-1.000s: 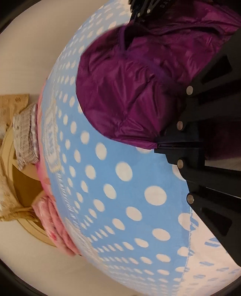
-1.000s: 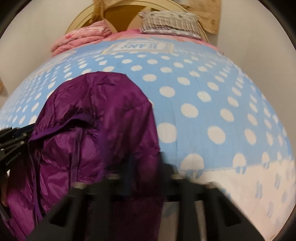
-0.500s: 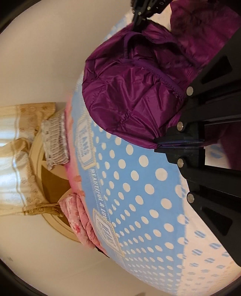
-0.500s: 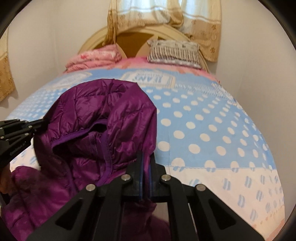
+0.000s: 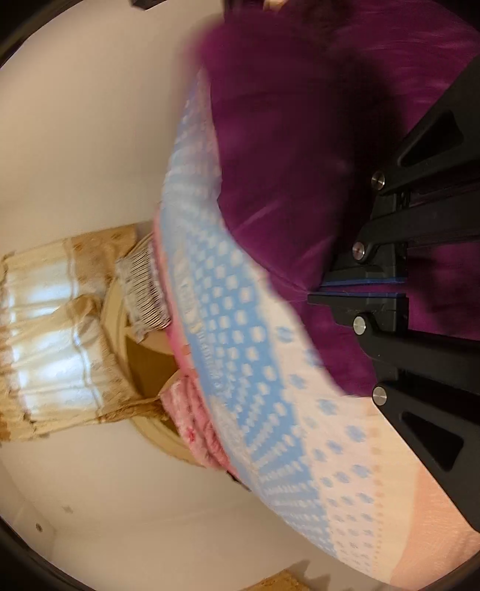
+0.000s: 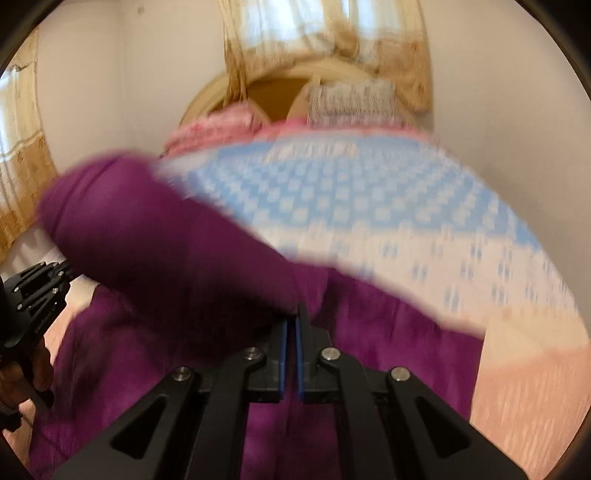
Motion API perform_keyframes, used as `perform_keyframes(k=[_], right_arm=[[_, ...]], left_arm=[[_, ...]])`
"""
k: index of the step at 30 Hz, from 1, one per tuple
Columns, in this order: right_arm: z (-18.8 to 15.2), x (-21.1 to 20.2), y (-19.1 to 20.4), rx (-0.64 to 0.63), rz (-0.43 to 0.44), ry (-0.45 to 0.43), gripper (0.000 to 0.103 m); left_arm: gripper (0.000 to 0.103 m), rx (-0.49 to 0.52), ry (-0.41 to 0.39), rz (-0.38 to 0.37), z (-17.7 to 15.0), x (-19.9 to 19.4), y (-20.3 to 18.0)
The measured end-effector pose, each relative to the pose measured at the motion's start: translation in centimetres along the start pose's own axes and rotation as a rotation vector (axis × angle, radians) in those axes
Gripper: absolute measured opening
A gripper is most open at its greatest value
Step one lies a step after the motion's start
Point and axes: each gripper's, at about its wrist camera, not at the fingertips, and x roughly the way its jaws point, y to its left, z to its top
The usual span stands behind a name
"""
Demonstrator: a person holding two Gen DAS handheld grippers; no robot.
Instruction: Fold large clothes
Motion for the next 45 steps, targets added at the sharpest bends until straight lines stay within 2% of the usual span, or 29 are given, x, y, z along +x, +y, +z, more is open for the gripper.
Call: perform_keyframes(k=[3,4,5,6,8,9,10,11,12,13,16,19,20,22,24,27,32,37,41,42,44,45], right_arm=[[-2.2,-0.9,-1.0,0.011,-0.026,0.027,0.011],[-2.6,-1.1,-1.5,0.022,-0.033,0.031,0.021],[-2.7,-1.4,-2.0,0.039,-0.040,0.031,0.035],[-2.6,-1.7,-2.5,0.055,-0.055,0.031,0.040],[-2.2,-2.5,-2.7,0.084,-0.085,0.020,0.041],[-1.4,-2.8,-2.7,0.106,-0.101,0.007,0.041],[-1.2,-3.1,-2.6,0.120,-0.103,-0.005,0.041],[-0.6,-3.4,-2.2,0.133,-0.095,-0.018,0.041],[0.5,-3.4,-1.5,0.145,-0.080,-0.036,0.041],[0.8,-3.7,-1.0,0.147,-0.075,-0.050,0.041],[2.7,-2.9,1.7,0.123,-0.068,-0.091,0.043],[3.5,-0.9,4.2,0.100,-0.068,-0.099,0.043],[3.3,-0.2,4.9,0.094,-0.065,-0.093,0.043],[2.6,1.9,5.6,0.092,-0.063,-0.052,0.043],[0.9,3.8,5.8,0.083,-0.075,0.003,0.042],[-1.7,5.5,5.4,0.063,-0.114,0.069,0.040],[-2.9,6.0,4.2,0.077,-0.134,0.101,0.040],[-3.3,6.6,4.4,0.060,-0.154,0.104,0.040],[-3.1,6.1,4.8,0.051,-0.160,0.120,0.040],[-2.7,5.0,4.6,0.071,-0.165,0.103,0.040],[-1.6,2.6,4.5,0.092,-0.215,0.001,0.045],[-0.9,1.7,4.5,0.100,-0.238,-0.038,0.046]], left_arm=[[0.002,-0.015,0.059,0.001,-1.8,-0.6,0.9],[0.002,-0.027,0.065,0.008,-2.1,-0.9,1.0],[0.002,-0.049,0.072,0.021,-2.1,-1.1,1.7],[0.003,-0.071,0.070,0.034,-2.0,-1.5,2.3],[0.015,-0.106,0.064,0.076,-1.0,-1.5,3.2],[0.042,-0.131,0.062,0.092,-0.1,-1.3,3.6],[0.076,-0.158,0.058,0.105,0.5,-1.2,3.9],[0.086,-0.196,0.033,0.128,1.3,-1.2,4.3],[0.091,-0.235,-0.008,0.140,1.9,-1.4,4.5],[0.092,-0.258,-0.024,0.136,2.6,-1.2,4.4],[0.092,-0.275,0.021,0.094,4.6,0.4,3.1],[0.092,-0.239,0.092,0.143,4.9,2.6,0.8],[0.092,-0.221,0.121,0.166,4.4,3.3,-0.1],[0.092,-0.203,0.156,0.156,3.0,4.0,-1.2],[0.092,-0.171,0.225,0.163,0.6,5.2,-2.5],[0.092,-0.172,0.283,0.130,-1.8,6.2,-3.7],[0.094,-0.143,0.298,0.142,-2.0,6.7,-4.4],[0.095,-0.155,0.309,0.129,-2.1,6.8,-4.0],[0.095,-0.196,0.305,0.134,-0.6,5.9,-2.6],[0.095,-0.211,0.280,0.142,0.4,5.1,-2.0],[0.095,-0.256,0.198,0.168,2.7,3.6,-0.8],[0.095,-0.273,0.182,0.189,3.6,3.5,-0.4]])
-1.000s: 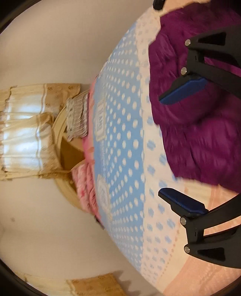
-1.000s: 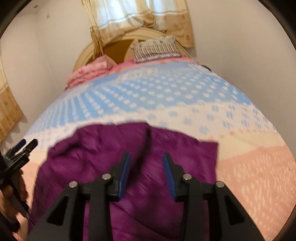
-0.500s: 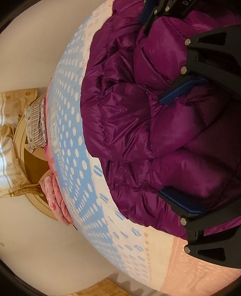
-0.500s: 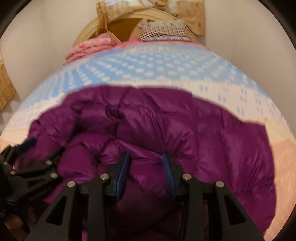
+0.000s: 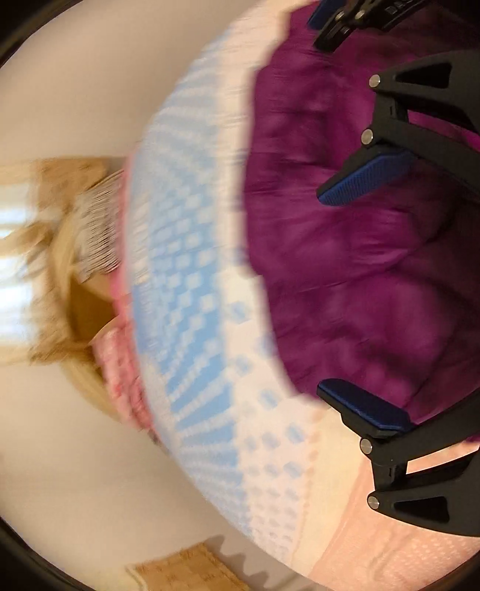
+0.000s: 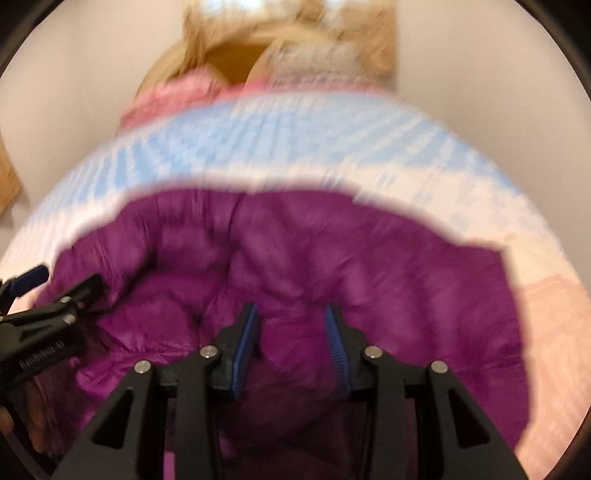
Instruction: Fold large clothes
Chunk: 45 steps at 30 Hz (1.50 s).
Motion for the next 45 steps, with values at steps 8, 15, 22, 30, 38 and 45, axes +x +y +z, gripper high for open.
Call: perform_keyframes(k=[8,15,22,30,38,45], right_arm=[[5.7,3.8,1.1,0.119,-0.064,-0.028,0.060],[2.3,9.6,0.6,0.160,-0.050,0.101,0.062],[2.2,10.2,0.9,0.126,-0.075,0.120,0.066],[2.3,10.8,1.4,0.101,-0.103,0.134,0.067],[2.2,10.9,1.6,0.088,-0.120,0.138,0.069],[2.3,11.1,1.8,0.080,-0.133,0.145,0.071]], left_arm=[[0.095,-0.111,0.072,0.184,4.1,5.7,-2.8],[0.096,-0.083,0.198,0.174,-0.1,10.6,-4.2],[0.099,-0.064,0.206,0.211,-0.2,10.9,-5.0],[0.102,-0.042,0.214,0.246,-0.3,11.3,-5.2],[0.102,-0.044,0.214,0.245,-0.4,11.3,-5.2],[0.102,-0.042,0.214,0.245,-0.4,11.3,-5.1]])
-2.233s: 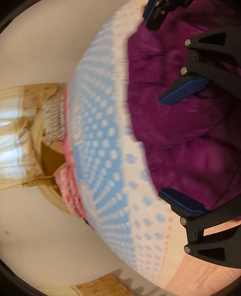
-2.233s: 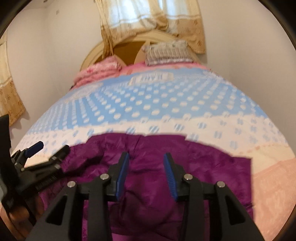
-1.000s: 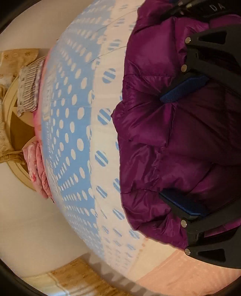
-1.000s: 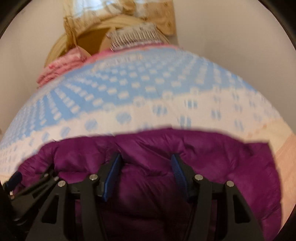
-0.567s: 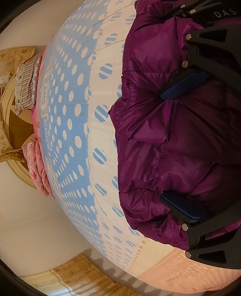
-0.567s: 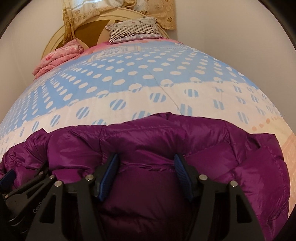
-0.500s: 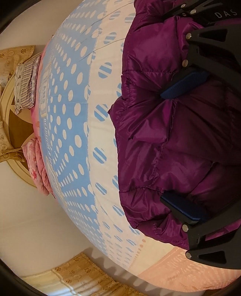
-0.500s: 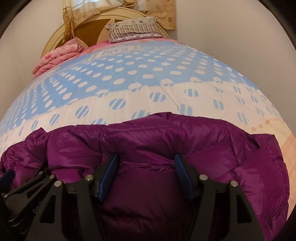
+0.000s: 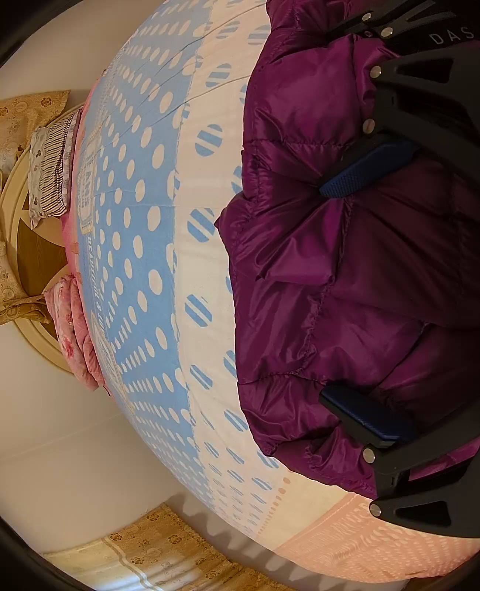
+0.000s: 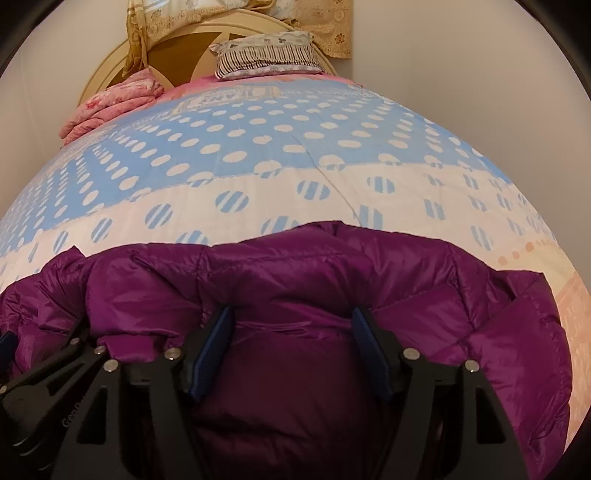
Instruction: Fold large clothes
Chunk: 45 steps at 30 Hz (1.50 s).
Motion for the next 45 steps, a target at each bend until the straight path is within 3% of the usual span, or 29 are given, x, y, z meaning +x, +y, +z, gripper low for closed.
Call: perform_keyframes(k=[27,31,34,35,38,42,45], right_arm=[[0.2,0.3,0.2,-0.012,-0.015,0.013,0.077],[0.9,-0.4,-0.1,-0.097,0.026,0.081,0.085],[0.5,-4.0,-1.8,-0.103,0.060,0.054,0.089],[0.0,-5.5,-2.5,-0.107,0.075,0.044,0.093],[-2.6,-9.6,-4.1,-0.118,0.097,0.021,0.099],[-8.8,-14.5,-6.9,-0.121,0.153,0.046,0.100],[-13.3,-17.4,-8.7,-0.130,0.164,0.060,0.100]], left_arm=[[0.102,0.001,0.006,-0.007,0.2,0.1,0.0],[0.102,0.039,0.073,-0.110,1.5,-1.2,1.8],[0.102,0.037,-0.037,-0.156,1.6,-5.7,4.8],[0.102,0.058,-0.082,-0.168,1.0,-7.7,6.1],[0.102,0.092,-0.117,-0.254,-2.0,-11.1,9.5],[0.102,0.132,-0.164,-0.235,-9.0,-14.9,14.7],[0.102,0.114,-0.149,-0.217,-14.1,-16.1,18.5]])
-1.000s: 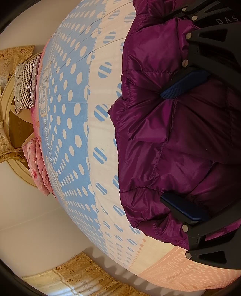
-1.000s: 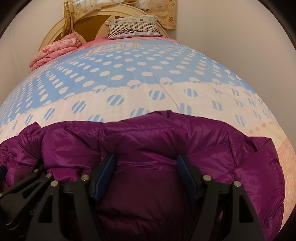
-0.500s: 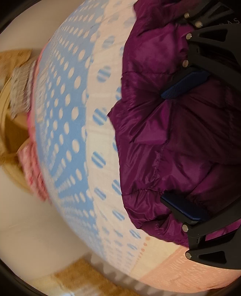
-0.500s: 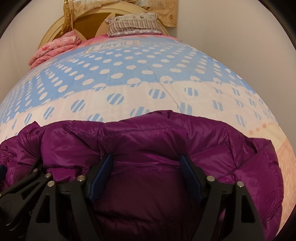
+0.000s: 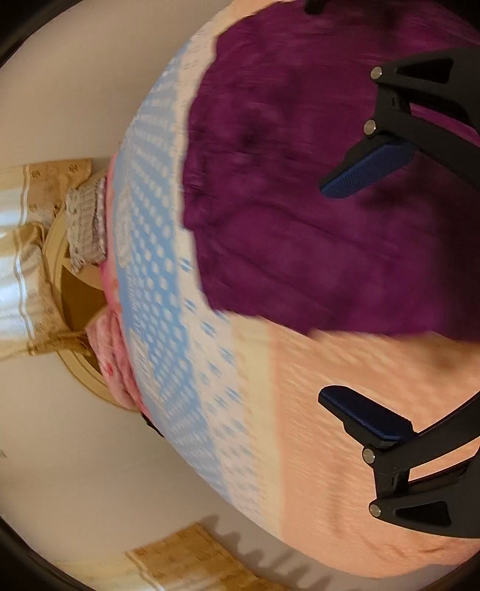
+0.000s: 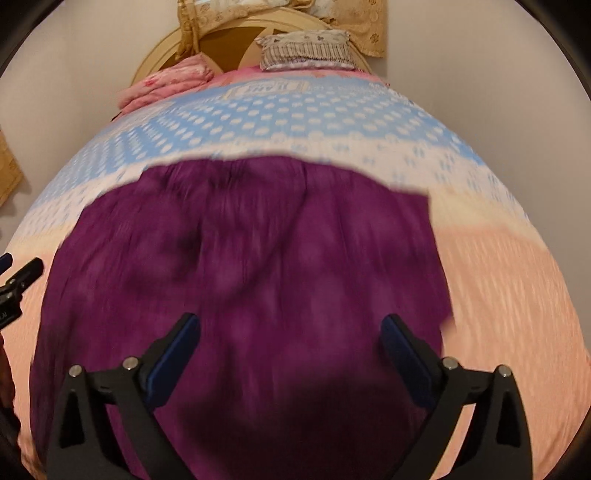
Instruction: Fold large clothes
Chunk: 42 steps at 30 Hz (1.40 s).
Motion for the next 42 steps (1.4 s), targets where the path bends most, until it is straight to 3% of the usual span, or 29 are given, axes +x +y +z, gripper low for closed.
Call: perform_keyframes(k=[5,13,19,26,27,29,30,31,34,36,42], right_arm=[[-5.4,-3.2,-1.4,0.015,-0.034,-0.003,0.100],[-12.6,-6.3,-2.3,0.047,-0.065,0.019,0.100],[-17.0,-7.8,-3.2,0.069,-0.052,0.055,0.100],[-20.1,-7.6,-3.7,0.126,0.037,0.113,0.086],[-20.1,-7.2,-4.0,0.148,0.080,0.116,0.082],[-20.3,-7.0,-4.2,0.176,0.135,0.119,0.066],[-20.3,-6.9,-4.3,0.184,0.166,0.121,0.060],[-20.2,-7.1,-4.2,0.184,0.198,0.119,0.047],[-20.2,-7.8,-4.2,0.171,0.185,0.109,0.020],[-20.0,-8.7,-4.6,0.179,0.224,0.094,0.009],[-19.9,-13.3,-4.2,0.147,0.258,0.000,0.007]], left_arm=[[0.102,0.008,0.021,0.029,-7.8,-3.5,2.4],[0.102,-0.001,0.071,-0.007,-15.2,-6.5,2.0],[0.102,-0.008,0.079,-0.040,-18.1,-8.4,1.2],[0.100,-0.019,0.106,-0.104,-19.2,-8.9,0.3],[0.093,-0.020,0.112,-0.123,-19.3,-9.0,0.2],[0.080,-0.024,0.119,-0.161,-19.3,-9.2,0.2],[0.068,-0.014,0.113,-0.163,-19.2,-9.5,0.1],[0.051,0.006,0.106,-0.173,-19.2,-9.8,-0.1],[0.019,0.036,0.104,-0.209,-19.1,-10.9,-0.3],[0.010,0.053,0.090,-0.207,-19.0,-11.8,-0.1],[0.004,0.061,-0.006,-0.230,-17.5,-15.6,1.8]])
